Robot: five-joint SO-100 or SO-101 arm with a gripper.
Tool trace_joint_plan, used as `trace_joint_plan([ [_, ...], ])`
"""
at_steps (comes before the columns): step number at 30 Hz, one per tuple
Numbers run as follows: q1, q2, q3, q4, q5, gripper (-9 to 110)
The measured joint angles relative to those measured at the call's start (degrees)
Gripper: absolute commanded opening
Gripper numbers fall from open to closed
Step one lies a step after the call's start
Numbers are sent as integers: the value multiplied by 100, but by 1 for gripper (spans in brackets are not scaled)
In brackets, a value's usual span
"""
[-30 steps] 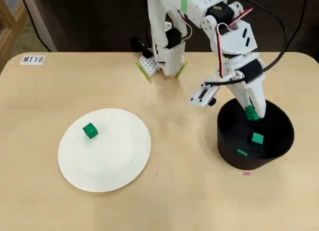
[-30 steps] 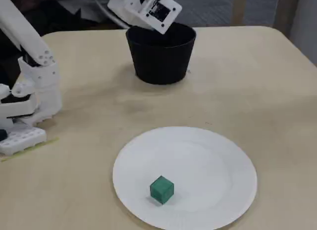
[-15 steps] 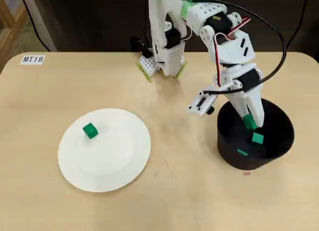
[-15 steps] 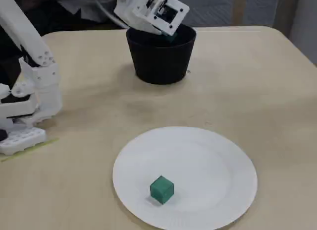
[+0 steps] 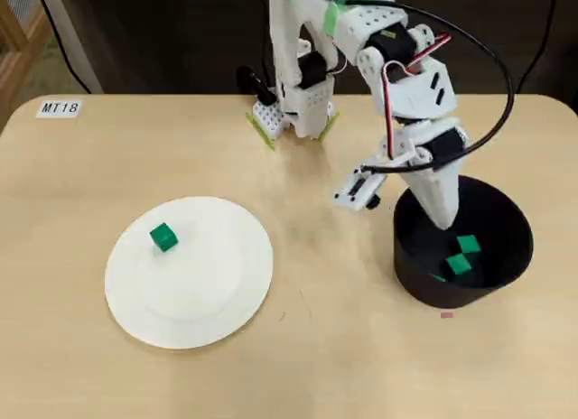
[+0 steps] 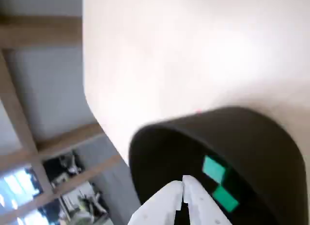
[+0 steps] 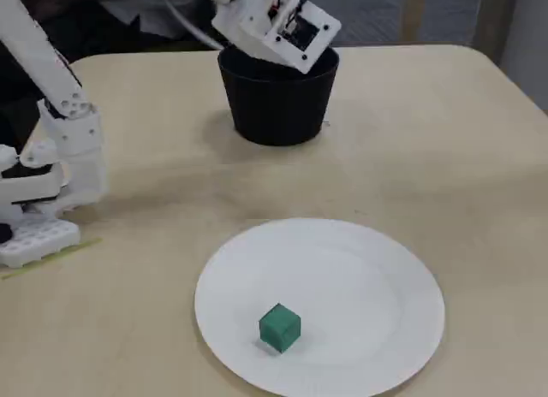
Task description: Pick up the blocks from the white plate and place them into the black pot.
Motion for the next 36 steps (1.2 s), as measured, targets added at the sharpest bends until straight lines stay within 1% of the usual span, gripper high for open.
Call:
trace_joint_plan([
  [9,3375,439,0,457,35,-2],
  [12,4228,255,0,800,220,-2],
  [16,5045,-211,-62,1248,483,-2],
  [19,5396,-782,-677,1890,536,-2],
  [25,5906,-2030,-2487,3472,325,-2],
  [31,6574,-2276,-2900,4069,299,-2],
  [36,6592,-2839,-3182,4579,237,-2],
])
